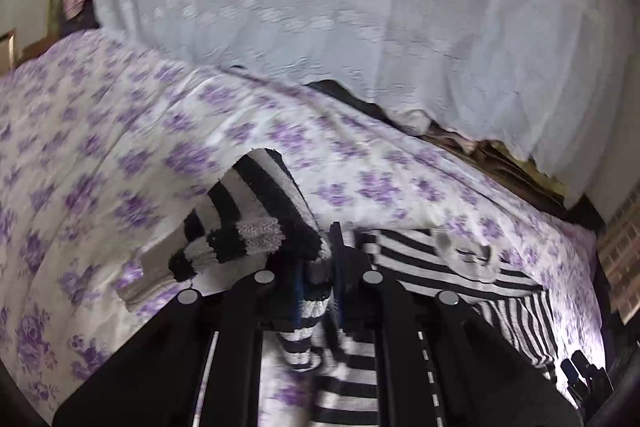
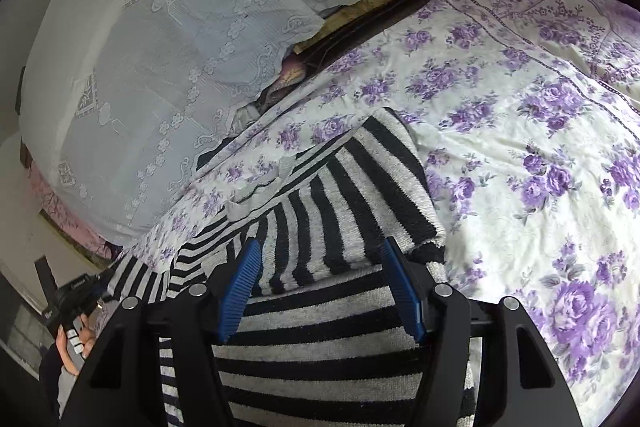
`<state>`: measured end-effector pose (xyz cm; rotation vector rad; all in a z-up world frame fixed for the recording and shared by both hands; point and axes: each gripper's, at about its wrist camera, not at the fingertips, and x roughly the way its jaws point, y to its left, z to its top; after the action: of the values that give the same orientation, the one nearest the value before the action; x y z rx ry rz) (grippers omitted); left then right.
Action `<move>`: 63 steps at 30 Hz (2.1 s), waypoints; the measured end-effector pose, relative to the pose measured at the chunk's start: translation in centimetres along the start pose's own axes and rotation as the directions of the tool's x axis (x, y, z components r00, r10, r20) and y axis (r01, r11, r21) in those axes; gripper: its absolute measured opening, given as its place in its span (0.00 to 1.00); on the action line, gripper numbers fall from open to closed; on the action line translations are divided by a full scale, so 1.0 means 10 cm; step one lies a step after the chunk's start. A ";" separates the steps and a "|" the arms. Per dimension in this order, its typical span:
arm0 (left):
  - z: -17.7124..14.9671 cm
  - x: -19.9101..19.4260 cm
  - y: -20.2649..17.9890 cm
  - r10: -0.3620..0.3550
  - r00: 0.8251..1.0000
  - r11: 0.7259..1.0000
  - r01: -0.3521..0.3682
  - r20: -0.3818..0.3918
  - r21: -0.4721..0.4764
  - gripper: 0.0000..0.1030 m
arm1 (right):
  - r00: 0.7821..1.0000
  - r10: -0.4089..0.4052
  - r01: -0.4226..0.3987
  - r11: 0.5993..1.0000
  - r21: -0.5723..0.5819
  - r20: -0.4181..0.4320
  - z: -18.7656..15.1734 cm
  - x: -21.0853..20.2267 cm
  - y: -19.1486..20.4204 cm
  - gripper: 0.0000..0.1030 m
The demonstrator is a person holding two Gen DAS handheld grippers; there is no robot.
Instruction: Fold small clothes
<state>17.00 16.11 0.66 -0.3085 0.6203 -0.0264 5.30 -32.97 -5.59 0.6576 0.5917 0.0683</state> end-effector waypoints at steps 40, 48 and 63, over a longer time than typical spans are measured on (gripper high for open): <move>-1.21 -0.18 -1.31 -0.116 0.990 0.796 0.144 -0.085 0.588 0.93 | 0.994 0.060 -0.076 0.981 -0.176 -0.092 -0.15 0.14 0.52 0.61; -0.88 0.71 -0.38 0.081 0.957 0.973 -0.015 -0.280 0.229 0.93 | 0.984 0.041 -0.141 0.779 -0.611 -0.176 -0.63 0.65 2.05 0.61; -0.96 0.79 -0.19 0.016 0.948 0.990 0.030 -0.318 0.140 0.96 | 0.954 -0.172 -0.053 0.711 -0.701 -0.246 -0.87 1.62 2.40 0.23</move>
<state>18.08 10.76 -10.64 -0.1667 0.9343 -0.1298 17.10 -5.15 -4.93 -0.1361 0.8128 0.3232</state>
